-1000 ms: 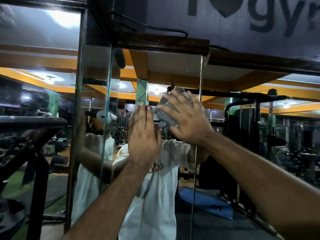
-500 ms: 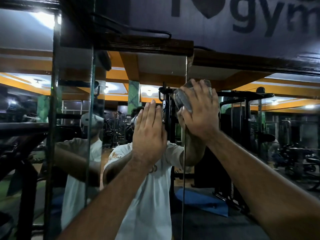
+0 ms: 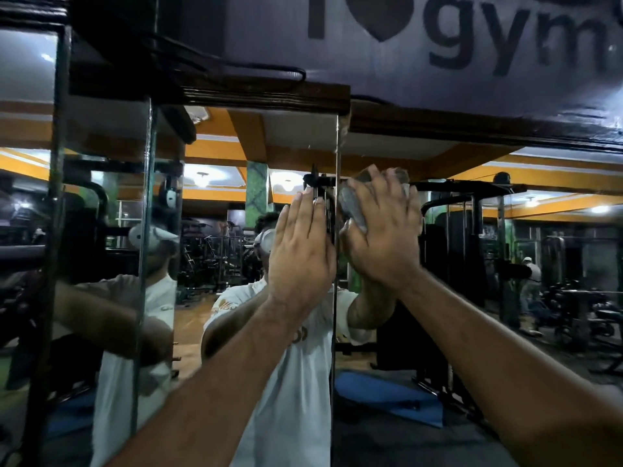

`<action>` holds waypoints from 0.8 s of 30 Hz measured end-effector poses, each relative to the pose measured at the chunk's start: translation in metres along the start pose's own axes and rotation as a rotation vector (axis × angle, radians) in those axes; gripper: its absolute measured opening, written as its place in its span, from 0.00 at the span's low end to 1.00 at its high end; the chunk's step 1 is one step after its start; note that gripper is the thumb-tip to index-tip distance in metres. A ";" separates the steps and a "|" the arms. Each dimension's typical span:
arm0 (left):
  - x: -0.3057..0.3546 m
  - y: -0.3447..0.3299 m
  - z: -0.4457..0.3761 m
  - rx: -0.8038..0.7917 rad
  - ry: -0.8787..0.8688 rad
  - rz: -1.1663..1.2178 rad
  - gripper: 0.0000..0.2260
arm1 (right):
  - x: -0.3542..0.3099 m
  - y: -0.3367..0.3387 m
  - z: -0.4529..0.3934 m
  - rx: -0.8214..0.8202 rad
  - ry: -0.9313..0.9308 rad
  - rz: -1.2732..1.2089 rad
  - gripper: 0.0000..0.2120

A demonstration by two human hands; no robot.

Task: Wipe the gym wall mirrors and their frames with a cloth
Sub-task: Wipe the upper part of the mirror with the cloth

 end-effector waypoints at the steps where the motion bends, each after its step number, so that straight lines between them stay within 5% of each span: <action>1: 0.003 -0.003 0.000 -0.006 0.009 0.012 0.26 | 0.002 -0.002 0.010 -0.009 0.099 -0.007 0.33; 5: 0.012 -0.015 0.005 -0.059 0.005 -0.011 0.26 | 0.045 -0.004 0.029 -0.025 0.317 0.044 0.33; 10: 0.020 -0.025 0.003 -0.029 0.048 -0.048 0.27 | 0.044 0.000 0.007 0.005 -0.049 -0.007 0.33; 16: 0.035 -0.033 0.004 -0.045 0.014 -0.055 0.27 | 0.076 -0.004 0.048 -0.004 0.333 0.014 0.32; 21: 0.049 -0.042 0.002 -0.087 0.010 -0.076 0.27 | 0.067 -0.001 0.024 0.014 -0.028 -0.053 0.31; 24: 0.055 -0.048 0.004 -0.064 0.034 -0.057 0.28 | 0.059 -0.001 0.032 -0.001 0.084 -0.073 0.31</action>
Point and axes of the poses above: each hand's wrist, its own z-axis away from the middle knuckle, its own y-axis out of the back of the hand, x = y × z, the point moved 1 cm from there along -z, towards the middle knuckle, and after that the axes turned 12 degrees about z, right-handed, at the moved point
